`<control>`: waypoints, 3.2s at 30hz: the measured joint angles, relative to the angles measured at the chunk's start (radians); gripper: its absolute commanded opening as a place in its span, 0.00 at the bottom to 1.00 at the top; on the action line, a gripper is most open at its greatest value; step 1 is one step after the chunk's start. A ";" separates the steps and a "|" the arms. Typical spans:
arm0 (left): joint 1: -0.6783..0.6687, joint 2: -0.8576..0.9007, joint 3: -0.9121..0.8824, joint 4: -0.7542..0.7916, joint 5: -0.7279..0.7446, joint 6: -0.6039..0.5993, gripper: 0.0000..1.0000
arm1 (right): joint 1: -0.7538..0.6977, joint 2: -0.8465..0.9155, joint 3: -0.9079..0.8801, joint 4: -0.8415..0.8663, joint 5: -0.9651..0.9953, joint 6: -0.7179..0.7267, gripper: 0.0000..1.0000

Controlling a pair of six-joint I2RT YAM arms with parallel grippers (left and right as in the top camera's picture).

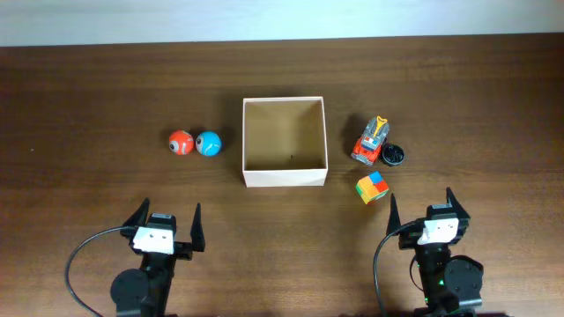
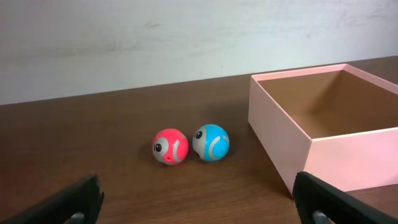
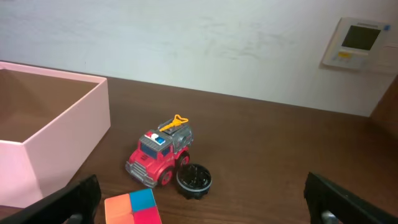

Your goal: Pack container

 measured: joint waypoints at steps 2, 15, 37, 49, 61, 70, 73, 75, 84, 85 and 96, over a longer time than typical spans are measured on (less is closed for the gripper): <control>0.000 0.000 0.000 0.000 0.000 0.000 0.99 | 0.000 0.000 0.000 0.000 0.000 0.000 0.99; 0.000 0.000 0.000 0.000 0.000 0.000 0.99 | 0.000 0.000 0.000 0.000 0.000 0.000 0.99; 0.000 0.000 0.000 0.000 0.000 0.000 0.99 | 0.000 0.000 0.000 0.000 0.000 0.001 0.99; 0.000 0.000 0.000 0.000 0.000 0.000 0.99 | 0.000 0.000 0.000 0.000 0.000 0.000 0.99; 0.000 0.000 0.000 0.000 0.000 0.000 0.99 | 0.000 0.000 0.000 0.000 0.004 -0.040 0.99; 0.000 0.000 0.000 0.000 0.000 0.000 0.99 | 0.000 0.000 0.000 0.001 0.004 -0.045 0.99; 0.000 0.000 0.000 0.000 0.000 0.000 0.99 | 0.000 0.000 0.000 0.001 -0.002 -0.045 0.99; 0.000 0.000 0.000 0.000 0.000 0.000 0.99 | 0.000 0.000 0.000 0.000 -0.018 -0.045 0.99; 0.000 0.000 0.000 0.000 0.000 0.000 0.99 | 0.000 0.000 0.000 0.002 -0.125 0.080 0.99; 0.000 0.000 0.000 0.000 0.000 0.000 0.99 | 0.000 0.000 0.000 0.004 -0.144 0.092 0.99; 0.000 0.000 0.000 0.000 0.000 0.000 0.99 | 0.000 0.033 0.000 0.013 -0.228 0.138 0.99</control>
